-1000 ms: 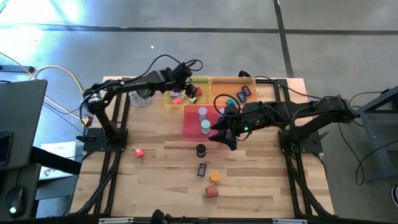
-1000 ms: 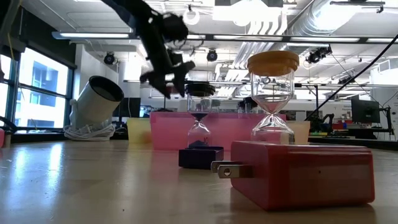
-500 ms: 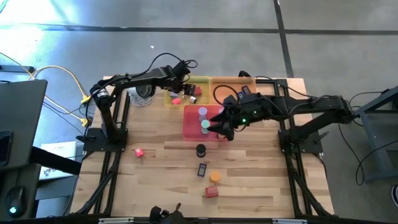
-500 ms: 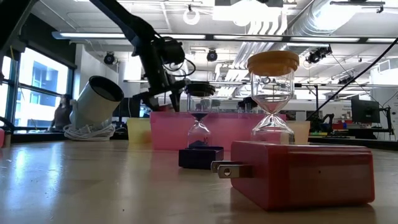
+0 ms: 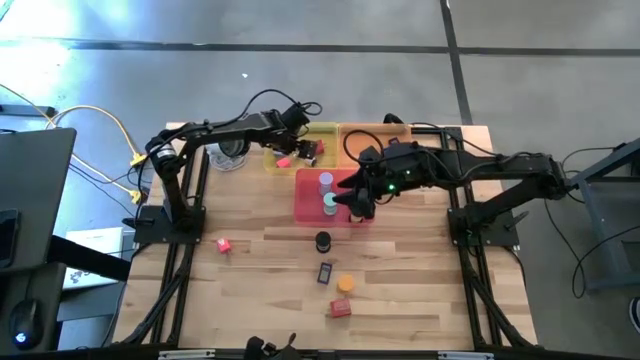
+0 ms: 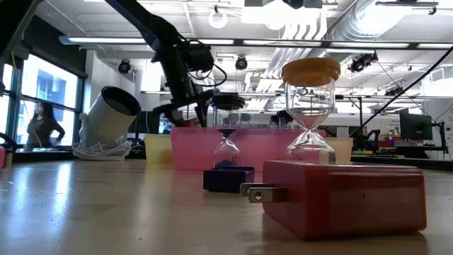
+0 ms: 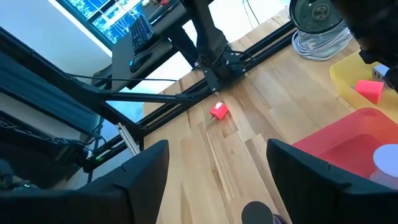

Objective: Pick & Place Office items
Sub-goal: Put the pink and white charger adapter into the yellow bin

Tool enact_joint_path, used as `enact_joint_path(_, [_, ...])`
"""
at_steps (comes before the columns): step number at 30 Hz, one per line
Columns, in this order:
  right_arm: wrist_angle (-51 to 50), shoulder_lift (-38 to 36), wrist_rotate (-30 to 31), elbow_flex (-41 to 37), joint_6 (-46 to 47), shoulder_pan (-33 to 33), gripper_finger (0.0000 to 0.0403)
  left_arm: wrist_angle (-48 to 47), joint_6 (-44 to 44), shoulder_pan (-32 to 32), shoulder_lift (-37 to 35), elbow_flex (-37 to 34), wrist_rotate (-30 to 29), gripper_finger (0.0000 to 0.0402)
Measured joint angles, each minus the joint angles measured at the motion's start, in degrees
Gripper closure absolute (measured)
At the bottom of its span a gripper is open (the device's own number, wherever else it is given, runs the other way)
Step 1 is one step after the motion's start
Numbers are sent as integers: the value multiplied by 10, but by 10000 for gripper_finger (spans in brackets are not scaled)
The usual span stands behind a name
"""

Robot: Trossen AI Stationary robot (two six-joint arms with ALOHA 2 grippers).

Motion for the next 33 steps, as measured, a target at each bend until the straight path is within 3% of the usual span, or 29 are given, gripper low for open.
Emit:
enact_joint_path(23, [-8,0,0,0,0,1,144,-13,32,12,0,0,0,140])
enact_joint_path(29, [-13,0,0,0,0,1,144,-16,37,12,0,0,-3,124])
enact_joint_path(33, [-14,0,3,0,-4,12,144,-19,20,10,0,0,-51,110])
